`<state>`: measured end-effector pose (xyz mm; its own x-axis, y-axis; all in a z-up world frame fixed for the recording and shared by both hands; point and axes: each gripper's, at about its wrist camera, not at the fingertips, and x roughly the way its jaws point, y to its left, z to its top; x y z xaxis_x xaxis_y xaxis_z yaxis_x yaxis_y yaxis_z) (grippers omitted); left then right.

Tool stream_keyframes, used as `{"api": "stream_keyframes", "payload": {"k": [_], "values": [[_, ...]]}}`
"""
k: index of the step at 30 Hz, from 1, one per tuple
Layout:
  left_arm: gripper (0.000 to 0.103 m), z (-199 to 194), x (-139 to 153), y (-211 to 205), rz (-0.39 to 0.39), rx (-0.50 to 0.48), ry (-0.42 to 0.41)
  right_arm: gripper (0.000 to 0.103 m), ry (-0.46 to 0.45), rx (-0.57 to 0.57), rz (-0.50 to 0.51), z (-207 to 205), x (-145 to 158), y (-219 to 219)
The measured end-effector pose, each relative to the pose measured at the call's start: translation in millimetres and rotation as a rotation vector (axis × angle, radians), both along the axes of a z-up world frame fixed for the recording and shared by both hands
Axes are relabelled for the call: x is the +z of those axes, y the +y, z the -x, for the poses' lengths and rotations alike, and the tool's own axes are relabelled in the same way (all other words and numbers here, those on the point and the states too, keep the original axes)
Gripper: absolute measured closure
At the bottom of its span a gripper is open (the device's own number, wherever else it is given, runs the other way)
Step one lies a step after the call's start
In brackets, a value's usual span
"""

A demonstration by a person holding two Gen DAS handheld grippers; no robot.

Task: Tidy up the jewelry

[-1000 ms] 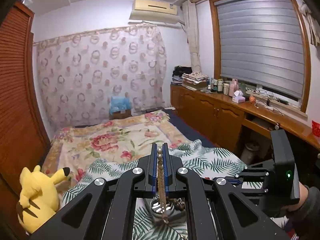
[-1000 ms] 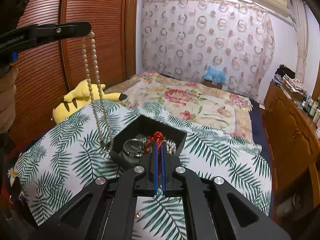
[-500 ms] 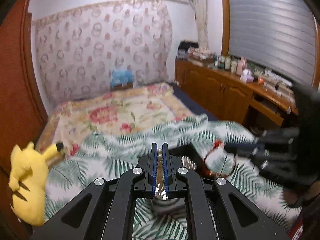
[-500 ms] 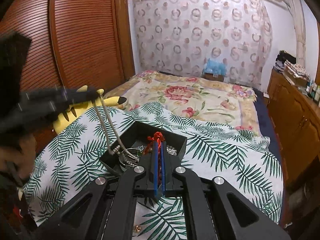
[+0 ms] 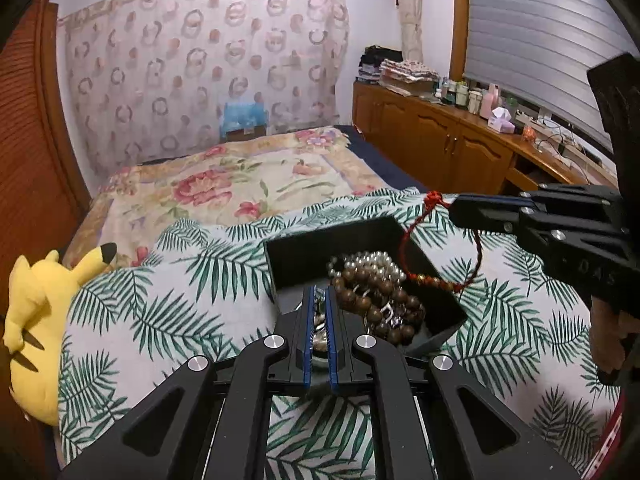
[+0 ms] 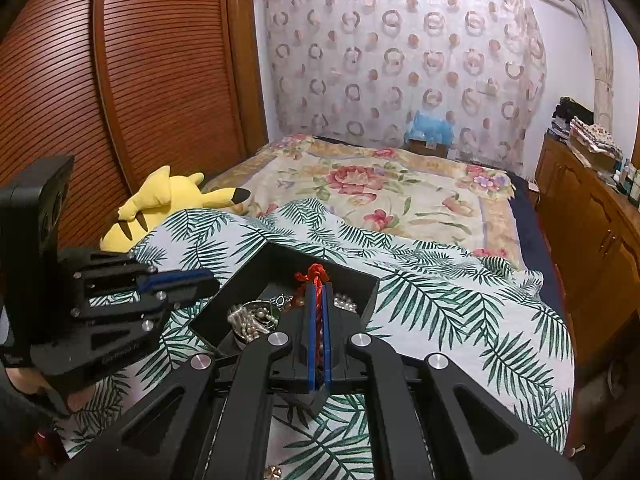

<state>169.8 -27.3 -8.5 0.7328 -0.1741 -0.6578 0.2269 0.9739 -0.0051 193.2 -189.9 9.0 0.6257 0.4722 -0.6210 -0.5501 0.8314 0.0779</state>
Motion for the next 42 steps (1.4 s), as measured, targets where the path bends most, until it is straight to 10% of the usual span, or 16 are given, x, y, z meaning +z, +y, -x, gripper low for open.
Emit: {"api": "stream_keyframes", "payload": {"k": [12,42], "values": [[0.027,30.5,-15.9,28.6,0.007,0.053,0.01,0.1,0.024,0.043,0.013,-1.7,-16.7,29.3],[0.014,62.7,-43.5,27.0,-0.003,0.034,0.066,0.088,-0.028,0.043,0.046,49.9,-30.5,2.8]]}}
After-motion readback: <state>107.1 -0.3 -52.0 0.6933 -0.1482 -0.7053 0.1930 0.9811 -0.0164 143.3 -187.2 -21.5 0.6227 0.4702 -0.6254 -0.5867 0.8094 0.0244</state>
